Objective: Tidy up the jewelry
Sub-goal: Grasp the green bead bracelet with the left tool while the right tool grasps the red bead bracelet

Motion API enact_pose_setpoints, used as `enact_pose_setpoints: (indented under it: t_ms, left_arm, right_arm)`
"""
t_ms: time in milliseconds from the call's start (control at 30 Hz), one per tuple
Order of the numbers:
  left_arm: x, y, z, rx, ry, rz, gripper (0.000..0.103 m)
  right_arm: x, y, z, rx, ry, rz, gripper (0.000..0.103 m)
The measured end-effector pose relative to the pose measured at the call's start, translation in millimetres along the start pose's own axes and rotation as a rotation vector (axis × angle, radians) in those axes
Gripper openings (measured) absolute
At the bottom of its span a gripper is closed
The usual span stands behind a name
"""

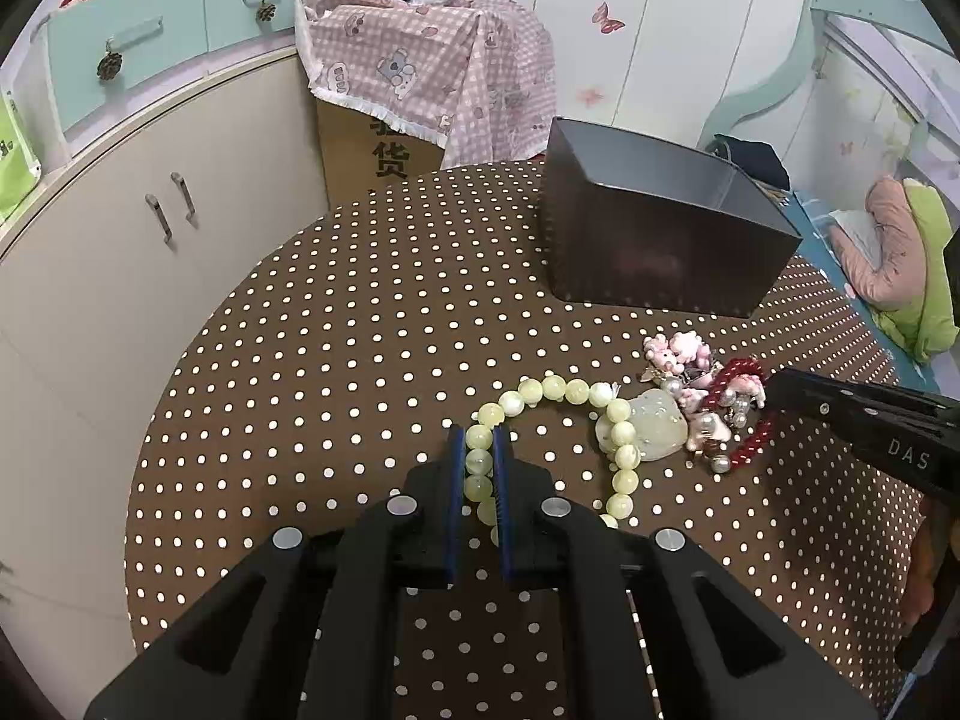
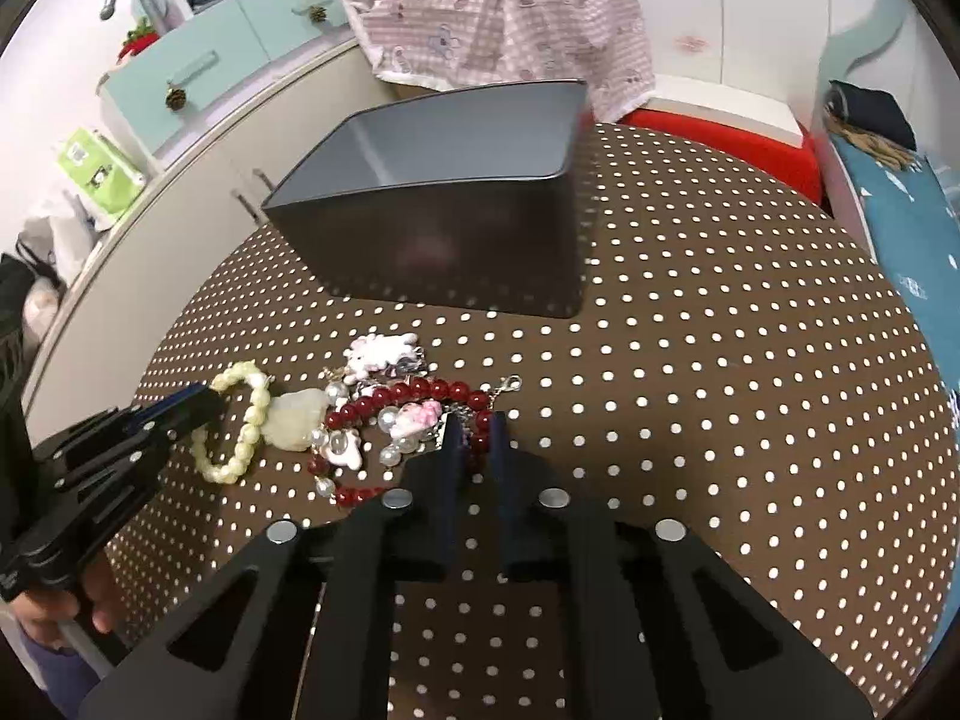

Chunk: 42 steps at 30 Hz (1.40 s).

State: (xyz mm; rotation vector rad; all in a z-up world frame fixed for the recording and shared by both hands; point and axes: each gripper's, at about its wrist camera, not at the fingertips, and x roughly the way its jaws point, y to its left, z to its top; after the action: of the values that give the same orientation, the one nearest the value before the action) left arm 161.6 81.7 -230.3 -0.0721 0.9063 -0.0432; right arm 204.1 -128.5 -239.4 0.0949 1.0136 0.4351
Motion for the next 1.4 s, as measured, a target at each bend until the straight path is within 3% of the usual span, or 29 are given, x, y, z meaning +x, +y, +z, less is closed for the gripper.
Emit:
enact_pose_setpoints:
  t_ms: [100, 400, 467, 700, 1000, 1067, 1100, 1133, 1200, 1267, 1333, 1400]
  left_arm:
    - [-5, 0, 2, 0.000, -0.014, -0.013, 0.008]
    - [-33, -8, 12, 0.015, -0.081, -0.074, 0.008]
    - [-36, -9, 10, 0.017, -0.084, -0.072, 0.008]
    - [-35, -8, 5, 0.007, -0.072, -0.074, 0.008]
    - [-29, -6, 5, 0.008, -0.063, -0.088, 0.008]
    - [-27, -6, 5, 0.007, -0.060, -0.091, 0.008]
    - [-27, -6, 5, 0.007, -0.059, -0.091, 0.008]
    - [-26, -5, 5, 0.006, -0.058, -0.092, 0.008]
    - [-25, -4, 6, 0.005, -0.054, -0.090, 0.008]
    - [-25, -5, 6, 0.007, -0.055, -0.091, 0.008]
    - [-25, -6, 6, 0.009, -0.055, -0.092, 0.008]
    - [-25, -6, 6, 0.009, -0.057, -0.093, 0.008]
  right_arm:
    - [-2, 3, -1, 0.001, -0.016, 0.000, 0.001]
    - [-38, 16, -1, -0.007, -0.093, 0.020, 0.001]
    - [-35, 17, -1, -0.022, -0.075, -0.044, 0.004]
    - [-18, 6, 4, -0.028, -0.066, -0.089, 0.005]
    - [9, -1, 1, -0.014, -0.020, -0.072, 0.006]
    - [7, -2, -1, -0.009, -0.031, -0.057, 0.008]
    - [5, -2, -3, -0.011, -0.038, -0.056, 0.015]
    - [3, -2, -3, -0.011, -0.048, -0.059, 0.036]
    - [1, 0, -3, -0.016, -0.058, -0.060, 0.057]
    - [5, -1, -3, -0.029, -0.049, -0.074, 0.055]
    - [8, -2, -4, -0.021, -0.052, -0.064, 0.043]
    - [10, -2, -3, -0.018, -0.051, -0.071, 0.038]
